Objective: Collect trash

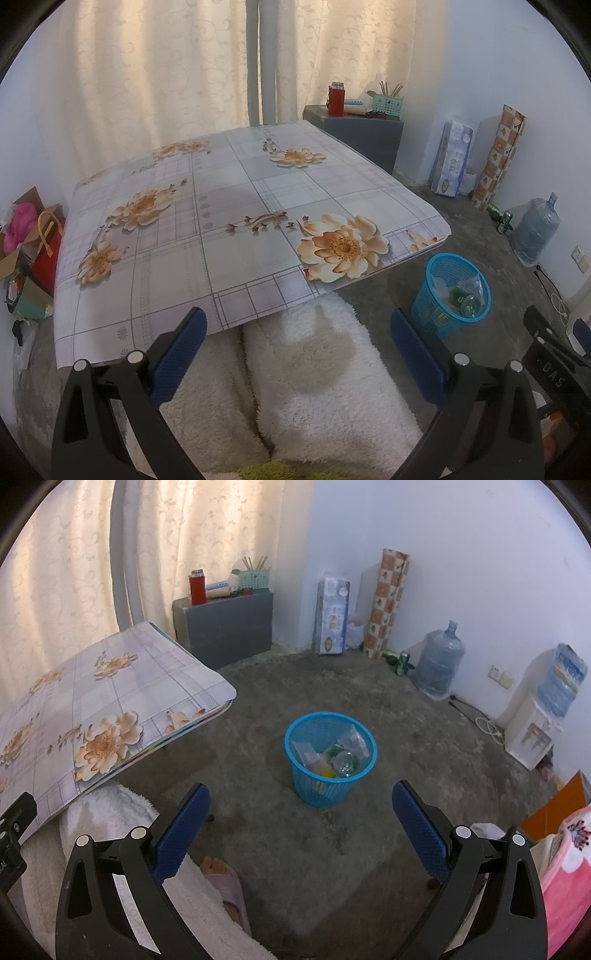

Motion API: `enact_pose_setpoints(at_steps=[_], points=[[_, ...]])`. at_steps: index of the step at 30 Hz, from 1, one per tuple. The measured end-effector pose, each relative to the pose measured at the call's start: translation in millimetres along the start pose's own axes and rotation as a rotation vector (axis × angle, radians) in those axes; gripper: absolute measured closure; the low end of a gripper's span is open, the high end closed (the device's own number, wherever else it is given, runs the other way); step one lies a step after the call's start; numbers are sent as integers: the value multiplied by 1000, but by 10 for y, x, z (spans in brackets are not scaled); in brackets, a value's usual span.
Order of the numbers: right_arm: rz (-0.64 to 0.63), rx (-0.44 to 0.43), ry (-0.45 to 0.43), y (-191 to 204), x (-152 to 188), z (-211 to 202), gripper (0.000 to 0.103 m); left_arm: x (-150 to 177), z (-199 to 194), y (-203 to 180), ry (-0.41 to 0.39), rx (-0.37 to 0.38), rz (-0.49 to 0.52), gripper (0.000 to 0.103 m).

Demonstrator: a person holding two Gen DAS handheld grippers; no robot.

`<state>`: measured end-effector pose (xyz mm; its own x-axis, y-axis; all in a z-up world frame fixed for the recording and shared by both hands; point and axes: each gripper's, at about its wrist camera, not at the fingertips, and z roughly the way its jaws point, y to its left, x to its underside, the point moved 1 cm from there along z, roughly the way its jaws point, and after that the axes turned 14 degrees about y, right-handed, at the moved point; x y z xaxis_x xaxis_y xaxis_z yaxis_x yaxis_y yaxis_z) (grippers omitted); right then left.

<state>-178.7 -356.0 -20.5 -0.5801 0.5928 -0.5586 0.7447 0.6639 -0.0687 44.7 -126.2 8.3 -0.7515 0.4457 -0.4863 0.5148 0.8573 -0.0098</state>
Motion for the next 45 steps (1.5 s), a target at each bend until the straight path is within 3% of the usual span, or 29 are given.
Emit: enact_pose_setpoints(at_steps=[45], points=[[-14,-12,11,-48,-68,-32,8,-26,-10,34,16,-1,-17,6]])
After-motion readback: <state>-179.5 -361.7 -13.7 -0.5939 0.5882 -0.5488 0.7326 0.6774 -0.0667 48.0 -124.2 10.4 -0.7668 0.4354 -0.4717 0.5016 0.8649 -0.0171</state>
